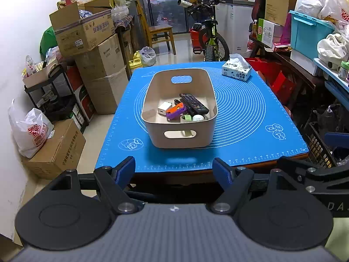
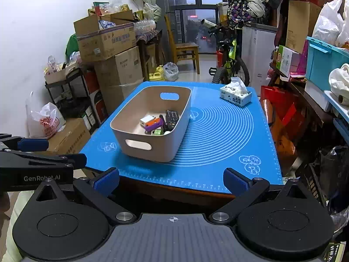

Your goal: Organize rigid objects

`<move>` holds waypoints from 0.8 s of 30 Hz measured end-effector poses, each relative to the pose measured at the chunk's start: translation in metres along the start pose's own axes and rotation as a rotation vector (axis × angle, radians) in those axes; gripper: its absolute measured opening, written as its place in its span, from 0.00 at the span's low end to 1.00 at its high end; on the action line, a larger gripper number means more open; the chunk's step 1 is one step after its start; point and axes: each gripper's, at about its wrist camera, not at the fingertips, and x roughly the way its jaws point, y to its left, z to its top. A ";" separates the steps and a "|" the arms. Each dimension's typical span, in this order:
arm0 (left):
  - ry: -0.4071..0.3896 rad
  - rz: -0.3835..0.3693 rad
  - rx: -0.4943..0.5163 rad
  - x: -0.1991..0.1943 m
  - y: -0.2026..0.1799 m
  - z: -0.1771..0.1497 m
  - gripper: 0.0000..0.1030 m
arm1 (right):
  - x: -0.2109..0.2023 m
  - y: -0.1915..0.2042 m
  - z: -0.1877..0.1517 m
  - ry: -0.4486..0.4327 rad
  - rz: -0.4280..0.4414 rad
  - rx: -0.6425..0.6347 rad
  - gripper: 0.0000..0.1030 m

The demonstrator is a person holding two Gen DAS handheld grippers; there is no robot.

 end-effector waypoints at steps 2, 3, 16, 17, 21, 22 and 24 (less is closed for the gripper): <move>0.000 -0.004 -0.002 0.000 -0.001 -0.001 0.76 | 0.000 0.001 -0.001 0.002 0.000 -0.002 0.98; 0.000 -0.005 -0.002 0.000 -0.001 -0.001 0.76 | 0.000 0.000 -0.001 0.003 -0.001 -0.002 0.98; 0.007 -0.014 -0.001 0.000 -0.005 -0.003 0.76 | 0.003 0.003 -0.001 0.011 0.003 -0.002 0.98; 0.006 -0.016 -0.002 0.000 -0.005 -0.003 0.76 | 0.003 0.003 -0.001 0.012 0.003 -0.001 0.98; 0.008 -0.019 0.001 0.001 -0.006 -0.003 0.76 | 0.003 0.003 -0.001 0.014 0.000 0.006 0.98; 0.009 -0.020 0.001 0.001 -0.005 -0.003 0.76 | 0.003 0.003 -0.001 0.013 0.001 0.005 0.98; 0.011 -0.022 0.002 0.001 -0.005 -0.003 0.76 | 0.003 0.002 -0.001 0.014 0.001 0.005 0.98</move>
